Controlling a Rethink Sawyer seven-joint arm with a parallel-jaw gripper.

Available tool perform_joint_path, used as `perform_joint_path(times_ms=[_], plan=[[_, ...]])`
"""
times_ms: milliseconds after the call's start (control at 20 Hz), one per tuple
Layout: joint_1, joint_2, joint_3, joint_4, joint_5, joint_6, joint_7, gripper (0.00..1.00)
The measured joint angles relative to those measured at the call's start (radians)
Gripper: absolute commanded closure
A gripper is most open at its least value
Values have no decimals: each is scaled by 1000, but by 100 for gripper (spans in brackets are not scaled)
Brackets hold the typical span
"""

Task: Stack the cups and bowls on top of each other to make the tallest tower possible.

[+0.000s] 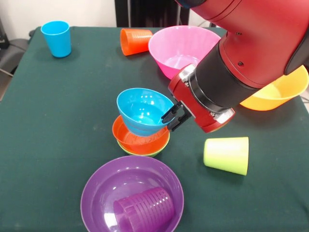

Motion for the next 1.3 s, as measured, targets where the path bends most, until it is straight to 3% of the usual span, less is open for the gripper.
perform_joint_path(times_ms=[1300], plan=[[15, 0, 0, 72, 0, -18, 0, 100]])
